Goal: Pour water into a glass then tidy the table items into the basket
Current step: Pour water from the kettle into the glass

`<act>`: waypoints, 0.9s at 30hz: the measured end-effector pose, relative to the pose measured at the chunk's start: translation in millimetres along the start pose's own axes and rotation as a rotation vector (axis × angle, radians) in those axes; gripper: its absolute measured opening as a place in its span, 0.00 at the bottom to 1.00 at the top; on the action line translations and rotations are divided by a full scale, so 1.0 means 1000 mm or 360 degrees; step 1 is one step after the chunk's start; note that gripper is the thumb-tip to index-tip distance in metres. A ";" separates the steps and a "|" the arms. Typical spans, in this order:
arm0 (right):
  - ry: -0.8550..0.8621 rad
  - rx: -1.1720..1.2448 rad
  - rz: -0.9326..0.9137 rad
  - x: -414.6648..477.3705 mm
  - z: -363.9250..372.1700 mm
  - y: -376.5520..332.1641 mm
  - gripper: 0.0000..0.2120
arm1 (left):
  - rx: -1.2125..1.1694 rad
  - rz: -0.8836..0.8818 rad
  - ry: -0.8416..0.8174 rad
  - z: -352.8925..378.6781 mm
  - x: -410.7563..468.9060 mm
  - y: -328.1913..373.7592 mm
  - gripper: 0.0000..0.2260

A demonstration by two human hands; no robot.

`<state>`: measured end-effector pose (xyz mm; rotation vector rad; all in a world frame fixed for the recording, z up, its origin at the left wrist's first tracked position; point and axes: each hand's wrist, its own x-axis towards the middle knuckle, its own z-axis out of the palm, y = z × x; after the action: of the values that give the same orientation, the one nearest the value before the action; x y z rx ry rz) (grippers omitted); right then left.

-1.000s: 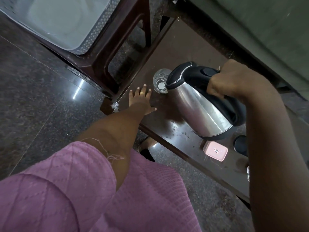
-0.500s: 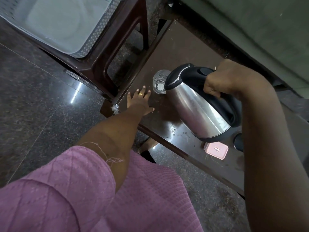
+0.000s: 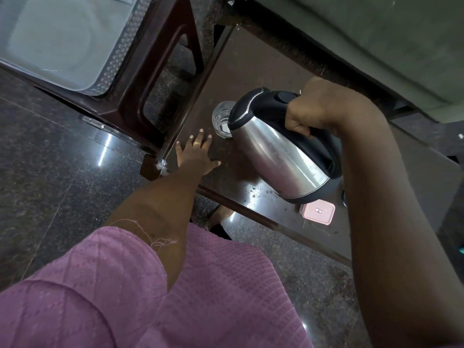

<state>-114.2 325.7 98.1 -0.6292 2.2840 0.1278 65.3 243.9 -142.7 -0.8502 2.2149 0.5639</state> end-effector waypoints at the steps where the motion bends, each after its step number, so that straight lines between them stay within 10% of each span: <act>1: 0.0005 0.0009 -0.0001 0.000 -0.001 0.000 0.02 | 0.0003 -0.0007 0.0001 0.001 0.000 0.000 0.38; 27: 0.0008 0.0025 0.0001 -0.012 -0.004 0.006 0.09 | -0.0008 -0.0065 0.0058 0.008 0.002 0.004 0.37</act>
<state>-112.1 335.2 108.7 -0.6213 2.2878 0.1087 64.8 250.5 -149.1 -0.9128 2.2248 0.5385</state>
